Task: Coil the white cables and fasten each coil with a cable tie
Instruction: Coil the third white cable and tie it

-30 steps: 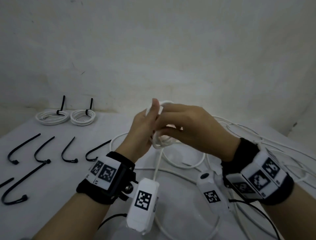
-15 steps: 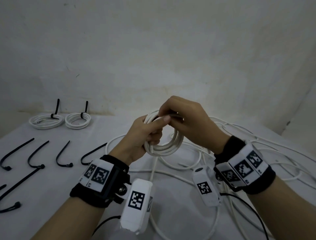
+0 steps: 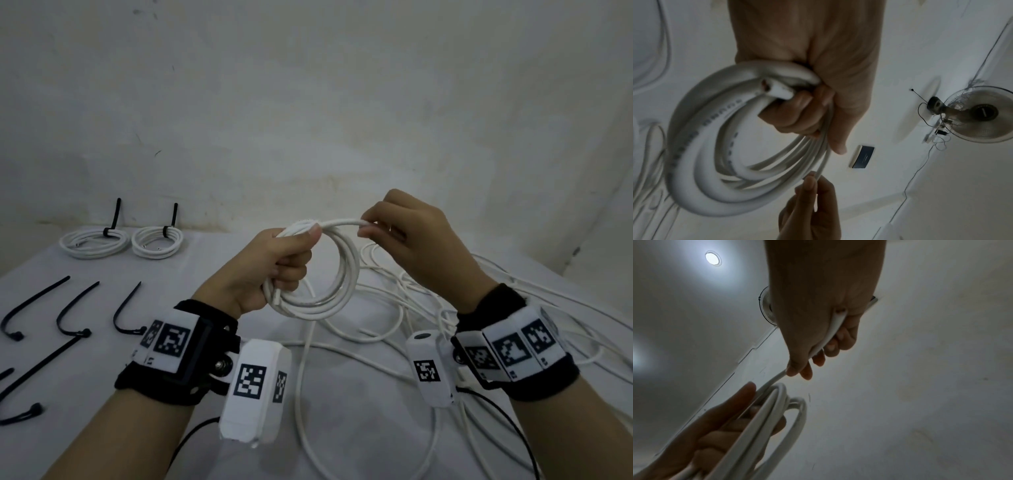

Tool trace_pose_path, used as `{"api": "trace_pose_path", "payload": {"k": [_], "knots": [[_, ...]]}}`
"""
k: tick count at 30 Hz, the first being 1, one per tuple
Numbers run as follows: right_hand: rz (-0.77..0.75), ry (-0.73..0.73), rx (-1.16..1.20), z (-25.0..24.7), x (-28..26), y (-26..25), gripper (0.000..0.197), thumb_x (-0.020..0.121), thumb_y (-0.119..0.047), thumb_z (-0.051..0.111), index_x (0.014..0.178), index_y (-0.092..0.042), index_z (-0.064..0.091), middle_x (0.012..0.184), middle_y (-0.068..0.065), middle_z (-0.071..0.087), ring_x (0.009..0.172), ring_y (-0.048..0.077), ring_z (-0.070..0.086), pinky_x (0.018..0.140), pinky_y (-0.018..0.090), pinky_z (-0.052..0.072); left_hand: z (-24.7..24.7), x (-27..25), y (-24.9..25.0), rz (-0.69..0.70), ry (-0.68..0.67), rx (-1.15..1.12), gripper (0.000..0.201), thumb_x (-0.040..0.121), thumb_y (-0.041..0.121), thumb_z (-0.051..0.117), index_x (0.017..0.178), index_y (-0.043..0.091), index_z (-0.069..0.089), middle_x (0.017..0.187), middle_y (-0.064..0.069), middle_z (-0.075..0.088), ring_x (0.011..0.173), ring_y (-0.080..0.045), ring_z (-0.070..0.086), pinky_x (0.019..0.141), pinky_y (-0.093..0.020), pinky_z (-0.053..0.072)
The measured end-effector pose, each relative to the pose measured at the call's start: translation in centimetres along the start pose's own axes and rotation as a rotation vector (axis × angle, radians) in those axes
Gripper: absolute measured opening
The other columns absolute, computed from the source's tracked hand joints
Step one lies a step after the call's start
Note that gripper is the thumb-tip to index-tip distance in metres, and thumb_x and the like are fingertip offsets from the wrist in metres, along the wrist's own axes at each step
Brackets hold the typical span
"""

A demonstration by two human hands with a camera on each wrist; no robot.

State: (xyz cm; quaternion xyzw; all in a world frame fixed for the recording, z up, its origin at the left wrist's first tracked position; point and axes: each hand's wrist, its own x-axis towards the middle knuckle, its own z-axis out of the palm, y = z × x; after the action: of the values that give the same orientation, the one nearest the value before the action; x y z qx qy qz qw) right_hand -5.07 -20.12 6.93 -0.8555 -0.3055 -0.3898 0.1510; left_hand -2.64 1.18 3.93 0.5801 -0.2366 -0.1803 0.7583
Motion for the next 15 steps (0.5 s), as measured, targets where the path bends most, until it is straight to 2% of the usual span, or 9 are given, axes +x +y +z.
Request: {"api": "trace_pose_path", "payload": {"k": [3, 5, 7, 9, 10, 11, 13, 15], "knots": [[0.044, 0.074, -0.068, 0.7, -0.2, -0.3, 0.037, 0.093, -0.039, 0.048, 0.078, -0.008, 0.061, 0.07, -0.005, 0.041, 0.055, 0.013, 0.038, 0.05, 0.024, 0.033, 0.2, -0.1, 0.1, -0.035, -0.052, -0.115, 0.027, 0.078, 0.037, 0.052, 0.071, 0.018, 0.036, 0.045, 0.012, 0.024, 0.03, 0.004, 0.02, 0.03, -0.01, 0.017], [0.071, 0.106, -0.037, 1.0, -0.2, -0.3, 0.037, 0.094, -0.038, 0.048, 0.078, -0.008, 0.062, 0.068, -0.003, 0.043, 0.055, 0.014, 0.039, 0.052, 0.022, 0.032, 0.3, -0.1, 0.2, -0.042, -0.063, -0.174, 0.029, 0.078, 0.04, 0.052, 0.07, 0.016, 0.038, 0.045, 0.012, 0.024, 0.028, 0.004, 0.021, 0.029, -0.009, 0.017], [0.105, 0.108, 0.061, 1.4, -0.1, -0.4, 0.033, 0.094, -0.034, 0.048, 0.083, -0.008, 0.065, 0.069, 0.0, 0.047, 0.057, 0.013, 0.043, 0.054, 0.019, 0.035, 0.2, -0.1, 0.3, -0.044, -0.07, -0.243, 0.036, 0.075, 0.044, 0.064, 0.067, 0.016, 0.043, 0.044, 0.011, 0.025, 0.027, 0.004, 0.022, 0.028, -0.009, 0.018], [0.197, 0.088, 0.221, 1.9, 0.0, -0.9, 0.025, 0.095, -0.027, 0.05, 0.085, -0.008, 0.063, 0.072, 0.002, 0.052, 0.054, 0.015, 0.052, 0.053, 0.025, 0.044, 0.0, -0.1, 0.2, -0.035, -0.099, -0.3, 0.045, 0.059, 0.045, 0.084, 0.063, 0.016, 0.05, 0.044, 0.011, 0.026, 0.027, 0.004, 0.024, 0.028, -0.01, 0.02], [0.256, 0.083, 0.321, 2.1, 0.0, -1.2, 0.02, 0.096, -0.022, 0.052, 0.084, -0.008, 0.061, 0.071, 0.003, 0.053, 0.051, 0.015, 0.055, 0.05, 0.028, 0.047, 0.1, -0.1, 0.3, -0.029, -0.109, -0.314, 0.047, 0.053, 0.046, 0.087, 0.062, 0.016, 0.052, 0.044, 0.011, 0.026, 0.027, 0.004, 0.024, 0.027, -0.01, 0.021], [0.312, 0.091, 0.402, 2.3, 0.0, -1.5, 0.018, 0.096, -0.016, 0.052, 0.083, -0.007, 0.059, 0.068, 0.001, 0.053, 0.049, 0.013, 0.055, 0.048, 0.027, 0.047, 0.2, -0.1, 0.3, -0.026, -0.104, -0.32, 0.046, 0.054, 0.047, 0.086, 0.062, 0.016, 0.052, 0.044, 0.011, 0.026, 0.027, 0.004, 0.024, 0.027, -0.01, 0.021], [0.393, 0.12, 0.505, 2.7, -0.1, -2.1, 0.018, 0.097, -0.012, 0.051, 0.081, -0.006, 0.058, 0.063, -0.001, 0.052, 0.049, 0.01, 0.05, 0.047, 0.019, 0.043, 0.6, -0.1, 0.4, -0.019, -0.057, -0.298, 0.039, 0.07, 0.046, 0.071, 0.061, 0.016, 0.049, 0.043, 0.011, 0.024, 0.026, 0.003, 0.022, 0.027, -0.01, 0.019], [0.452, 0.14, 0.621, 3.1, -0.2, -2.3, 0.019, 0.097, -0.013, 0.05, 0.082, -0.005, 0.058, 0.065, 0.007, 0.055, 0.053, 0.017, 0.054, 0.048, 0.019, 0.045, 0.9, -0.1, 0.6, -0.012, -0.01, -0.252, 0.033, 0.074, 0.045, 0.058, 0.063, 0.016, 0.045, 0.043, 0.011, 0.022, 0.026, 0.003, 0.02, 0.028, -0.011, 0.018]]}}
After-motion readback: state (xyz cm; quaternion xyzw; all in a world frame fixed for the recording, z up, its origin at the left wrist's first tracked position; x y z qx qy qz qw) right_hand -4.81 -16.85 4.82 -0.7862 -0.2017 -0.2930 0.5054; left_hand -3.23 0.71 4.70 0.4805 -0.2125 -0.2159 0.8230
